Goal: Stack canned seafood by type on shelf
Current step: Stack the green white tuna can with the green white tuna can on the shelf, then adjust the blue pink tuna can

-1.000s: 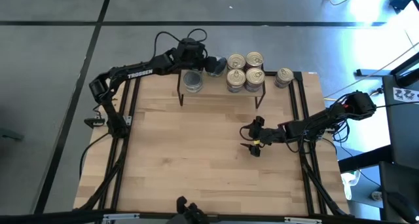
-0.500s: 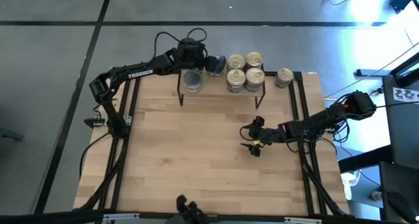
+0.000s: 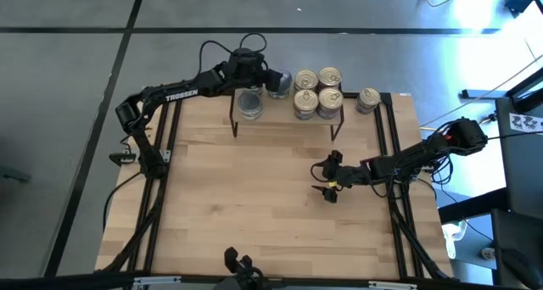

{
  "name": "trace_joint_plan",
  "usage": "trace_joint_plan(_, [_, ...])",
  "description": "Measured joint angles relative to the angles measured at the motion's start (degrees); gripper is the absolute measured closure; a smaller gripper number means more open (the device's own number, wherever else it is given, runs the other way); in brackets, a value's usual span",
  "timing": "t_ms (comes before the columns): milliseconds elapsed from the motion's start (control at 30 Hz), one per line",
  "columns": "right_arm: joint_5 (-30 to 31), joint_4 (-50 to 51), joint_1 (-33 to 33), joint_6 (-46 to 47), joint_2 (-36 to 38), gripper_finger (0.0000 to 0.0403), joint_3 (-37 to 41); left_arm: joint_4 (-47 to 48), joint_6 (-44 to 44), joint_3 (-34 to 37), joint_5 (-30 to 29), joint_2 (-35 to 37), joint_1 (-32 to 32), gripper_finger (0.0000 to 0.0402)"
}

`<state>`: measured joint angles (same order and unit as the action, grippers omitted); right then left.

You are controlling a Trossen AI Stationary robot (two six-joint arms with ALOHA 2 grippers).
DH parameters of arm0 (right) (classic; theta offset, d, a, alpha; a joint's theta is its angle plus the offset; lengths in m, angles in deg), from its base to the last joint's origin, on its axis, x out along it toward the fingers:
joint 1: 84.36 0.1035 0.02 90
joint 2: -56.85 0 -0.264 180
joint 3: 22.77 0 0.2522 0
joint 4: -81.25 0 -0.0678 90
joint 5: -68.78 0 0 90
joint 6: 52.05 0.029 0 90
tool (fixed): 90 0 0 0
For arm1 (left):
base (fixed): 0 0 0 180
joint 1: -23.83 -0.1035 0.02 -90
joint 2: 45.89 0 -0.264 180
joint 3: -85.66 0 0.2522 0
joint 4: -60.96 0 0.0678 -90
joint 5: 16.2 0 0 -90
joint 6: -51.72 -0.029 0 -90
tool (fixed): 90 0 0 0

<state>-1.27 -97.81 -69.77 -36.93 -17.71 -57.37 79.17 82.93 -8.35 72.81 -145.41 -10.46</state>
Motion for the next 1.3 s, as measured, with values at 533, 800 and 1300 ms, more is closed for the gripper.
trace_joint_plan(533, [-1.75, -1.0, 0.0, 0.0, 0.02, 0.0008, 0.0, 3.44, -6.68, -0.02, -4.71, -0.37, 0.11, 0.0198])
trace_joint_plan(800, [-1.6, -0.85, 0.0, -0.26, 0.02, 0.0008, 0.0, 2.13, -9.53, -0.07, -4.86, -0.01, 0.39, 0.0198])
trace_joint_plan(1300, [-4.5, -0.62, 0.0, -0.07, 0.02, 0.0008, 0.0, 13.55, -24.62, -0.17, -9.57, 16.87, 12.7, 0.0198])
